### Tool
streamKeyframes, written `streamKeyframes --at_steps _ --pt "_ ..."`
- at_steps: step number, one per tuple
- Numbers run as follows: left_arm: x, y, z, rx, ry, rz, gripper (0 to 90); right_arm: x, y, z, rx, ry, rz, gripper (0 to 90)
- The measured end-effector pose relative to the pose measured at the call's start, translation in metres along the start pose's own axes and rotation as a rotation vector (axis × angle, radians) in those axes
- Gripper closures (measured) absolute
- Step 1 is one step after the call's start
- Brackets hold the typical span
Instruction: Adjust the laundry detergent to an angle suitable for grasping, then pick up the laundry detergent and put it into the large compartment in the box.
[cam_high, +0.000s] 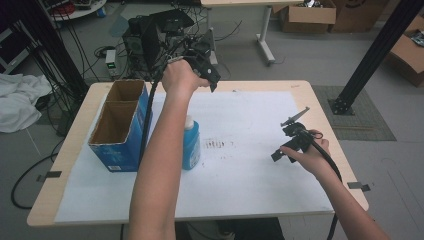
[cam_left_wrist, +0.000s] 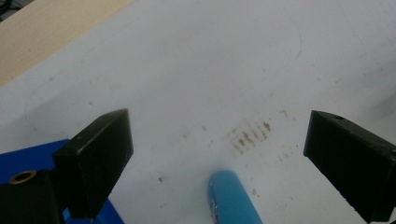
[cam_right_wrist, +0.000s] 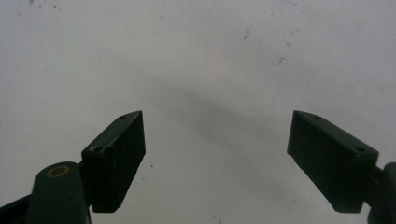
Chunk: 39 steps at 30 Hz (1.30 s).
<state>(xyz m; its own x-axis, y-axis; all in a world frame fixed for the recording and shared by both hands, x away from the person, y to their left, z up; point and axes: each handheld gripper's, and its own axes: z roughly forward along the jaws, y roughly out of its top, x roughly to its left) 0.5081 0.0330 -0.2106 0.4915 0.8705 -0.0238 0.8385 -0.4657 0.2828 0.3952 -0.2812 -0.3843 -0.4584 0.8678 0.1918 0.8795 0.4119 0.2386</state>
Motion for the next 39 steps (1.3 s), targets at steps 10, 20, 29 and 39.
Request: streamKeyframes --at_steps 10,20,29,39 --pt "-0.001 -0.002 -0.005 0.003 0.005 -0.002 8.8 -0.004 -0.004 -0.004 -0.017 0.010 0.012 18.4" --pt "-0.002 -0.004 -0.004 0.007 0.011 0.005 8.8 -0.001 -0.003 -0.003 -0.021 0.013 -0.002 18.0" --pt "-0.001 -0.007 -0.007 0.011 0.021 0.010 8.0 -0.001 -0.001 -0.003 -0.036 0.025 -0.005 17.9" --pt "-0.004 -0.015 -0.010 0.009 0.028 0.010 7.1 0.000 -0.002 -0.009 -0.054 0.024 -0.010 17.9"
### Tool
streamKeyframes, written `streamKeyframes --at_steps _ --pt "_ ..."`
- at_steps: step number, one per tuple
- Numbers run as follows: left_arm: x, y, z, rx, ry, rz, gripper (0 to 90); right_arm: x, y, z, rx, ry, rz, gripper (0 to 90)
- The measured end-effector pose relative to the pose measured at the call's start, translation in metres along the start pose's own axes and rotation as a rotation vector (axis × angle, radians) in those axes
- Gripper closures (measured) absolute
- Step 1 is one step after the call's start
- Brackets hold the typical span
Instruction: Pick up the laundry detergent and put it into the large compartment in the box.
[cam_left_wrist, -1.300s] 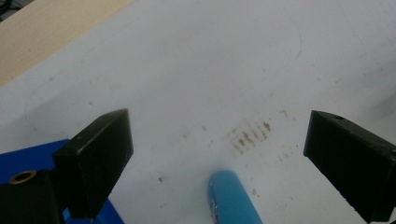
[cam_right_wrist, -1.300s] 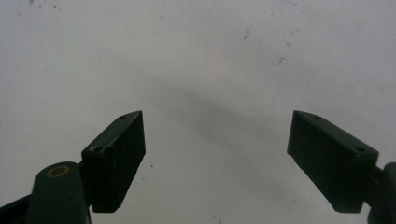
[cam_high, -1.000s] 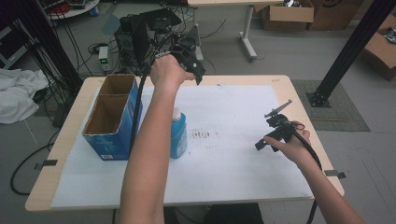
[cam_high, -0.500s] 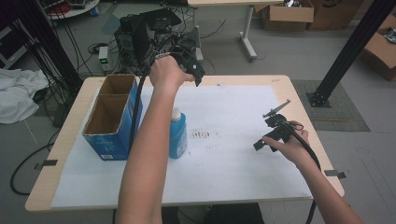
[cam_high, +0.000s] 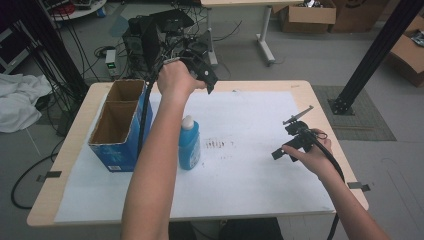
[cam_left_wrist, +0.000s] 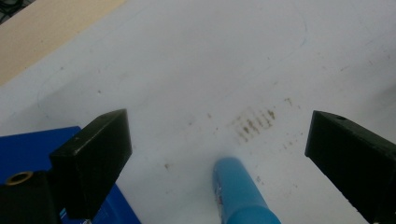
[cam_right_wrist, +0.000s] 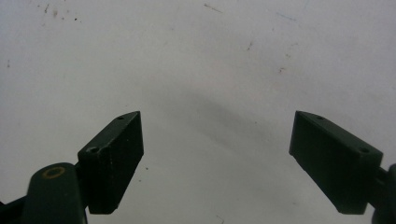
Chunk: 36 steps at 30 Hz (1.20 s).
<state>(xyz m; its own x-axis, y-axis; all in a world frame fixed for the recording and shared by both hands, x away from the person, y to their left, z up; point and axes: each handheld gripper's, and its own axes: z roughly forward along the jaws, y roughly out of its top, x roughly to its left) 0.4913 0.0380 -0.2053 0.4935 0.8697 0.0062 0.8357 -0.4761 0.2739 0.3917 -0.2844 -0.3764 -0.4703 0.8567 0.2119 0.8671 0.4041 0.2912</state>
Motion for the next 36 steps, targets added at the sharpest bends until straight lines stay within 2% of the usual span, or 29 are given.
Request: streamKeyframes --at_steps 5,8,17,26,31,36 --pt "-0.007 -0.010 -0.004 -0.004 -0.021 0.012 7.1 0.001 -0.003 -0.002 -0.006 -0.004 -0.013 17.9" --pt "-0.012 -0.020 -0.012 -0.016 -0.021 0.018 7.1 0.002 -0.004 -0.004 -0.028 0.004 -0.011 17.9" --pt "-0.022 -0.049 -0.019 -0.005 0.000 0.018 6.5 0.001 -0.007 -0.006 -0.040 0.007 -0.020 17.9" --pt "-0.031 -0.071 -0.016 0.008 0.027 0.012 4.7 0.008 -0.008 -0.008 -0.050 0.013 -0.030 17.9" --pt "-0.032 -0.078 -0.015 0.011 0.030 0.005 4.9 0.012 -0.009 -0.008 -0.054 0.015 -0.040 17.9" --pt "-0.034 -0.084 -0.008 0.034 0.029 0.001 4.9 0.014 -0.009 -0.008 -0.057 0.018 -0.041 18.0"
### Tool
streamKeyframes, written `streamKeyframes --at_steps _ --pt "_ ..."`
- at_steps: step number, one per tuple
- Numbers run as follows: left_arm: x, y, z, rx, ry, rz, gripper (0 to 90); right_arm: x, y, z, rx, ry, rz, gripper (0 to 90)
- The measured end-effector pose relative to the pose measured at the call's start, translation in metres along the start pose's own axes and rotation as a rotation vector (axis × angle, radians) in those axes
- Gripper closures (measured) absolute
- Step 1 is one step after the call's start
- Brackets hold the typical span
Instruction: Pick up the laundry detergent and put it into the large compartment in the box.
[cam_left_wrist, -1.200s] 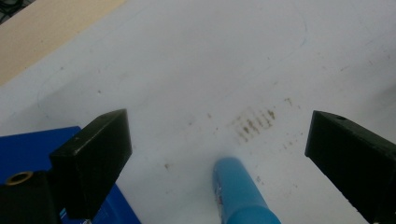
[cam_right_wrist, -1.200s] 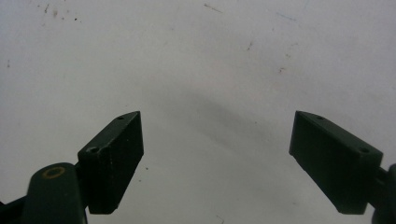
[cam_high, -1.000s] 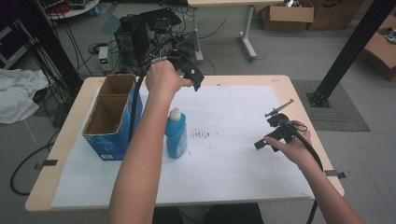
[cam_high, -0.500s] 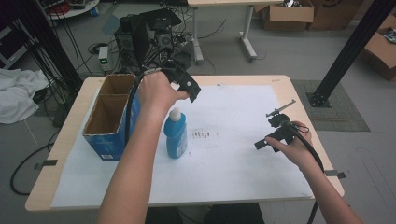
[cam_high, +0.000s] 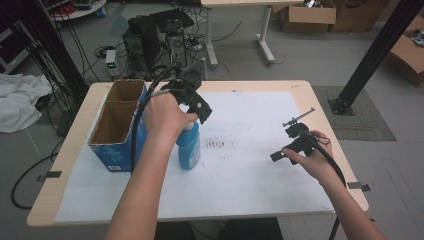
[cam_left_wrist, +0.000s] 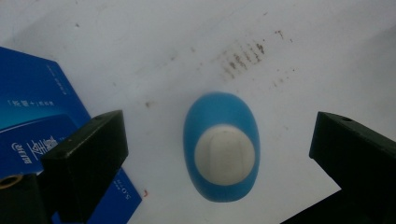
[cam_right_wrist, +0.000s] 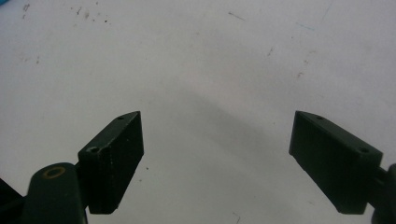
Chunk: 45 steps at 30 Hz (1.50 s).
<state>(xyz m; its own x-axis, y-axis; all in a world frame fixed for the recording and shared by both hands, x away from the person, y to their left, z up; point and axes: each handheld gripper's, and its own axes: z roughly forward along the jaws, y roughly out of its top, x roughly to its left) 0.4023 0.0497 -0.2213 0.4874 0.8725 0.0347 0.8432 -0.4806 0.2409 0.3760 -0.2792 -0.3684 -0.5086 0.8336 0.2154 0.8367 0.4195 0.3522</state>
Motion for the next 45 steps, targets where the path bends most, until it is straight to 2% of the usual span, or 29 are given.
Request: streamKeyframes --at_steps 16,24,45 --pt "-0.008 -0.005 0.022 0.038 0.006 -0.009 4.5 0.000 -0.004 0.001 -0.007 0.006 0.002 18.1" --pt "-0.008 -0.010 0.034 0.057 0.012 -0.028 4.6 -0.001 -0.006 0.002 -0.010 0.008 -0.003 18.2" --pt "-0.011 -0.015 0.056 0.096 0.022 -0.031 3.9 0.003 -0.006 0.004 -0.018 0.017 -0.015 18.7"
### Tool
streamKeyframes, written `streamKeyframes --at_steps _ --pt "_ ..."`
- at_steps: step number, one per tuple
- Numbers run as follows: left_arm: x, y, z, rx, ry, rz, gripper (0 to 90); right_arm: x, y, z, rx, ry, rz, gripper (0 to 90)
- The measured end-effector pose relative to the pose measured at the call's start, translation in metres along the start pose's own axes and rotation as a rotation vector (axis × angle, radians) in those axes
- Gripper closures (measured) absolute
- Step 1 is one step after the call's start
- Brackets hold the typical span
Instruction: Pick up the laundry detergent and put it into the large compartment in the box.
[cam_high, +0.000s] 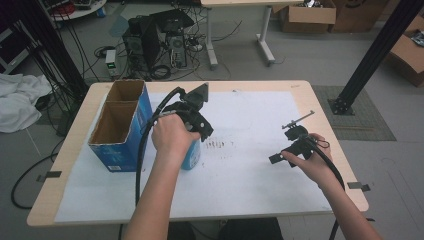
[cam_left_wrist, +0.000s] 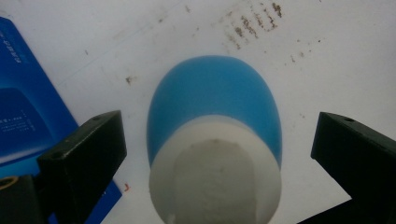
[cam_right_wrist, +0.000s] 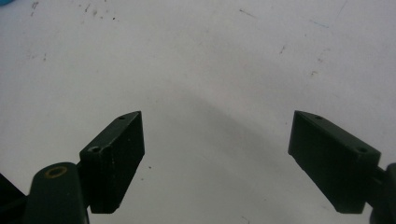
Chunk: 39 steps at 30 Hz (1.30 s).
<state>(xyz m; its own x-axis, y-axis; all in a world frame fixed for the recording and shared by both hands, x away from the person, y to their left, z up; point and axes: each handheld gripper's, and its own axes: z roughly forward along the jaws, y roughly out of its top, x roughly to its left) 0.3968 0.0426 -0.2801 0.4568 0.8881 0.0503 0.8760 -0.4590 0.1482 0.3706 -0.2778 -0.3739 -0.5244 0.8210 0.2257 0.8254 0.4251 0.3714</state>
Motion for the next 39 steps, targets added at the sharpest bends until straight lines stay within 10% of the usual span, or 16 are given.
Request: streamKeyframes --at_steps 39 --pt "-0.001 0.000 0.012 0.033 -0.012 -0.004 10.4 0.000 0.000 -0.001 -0.009 -0.002 -0.001 18.7"
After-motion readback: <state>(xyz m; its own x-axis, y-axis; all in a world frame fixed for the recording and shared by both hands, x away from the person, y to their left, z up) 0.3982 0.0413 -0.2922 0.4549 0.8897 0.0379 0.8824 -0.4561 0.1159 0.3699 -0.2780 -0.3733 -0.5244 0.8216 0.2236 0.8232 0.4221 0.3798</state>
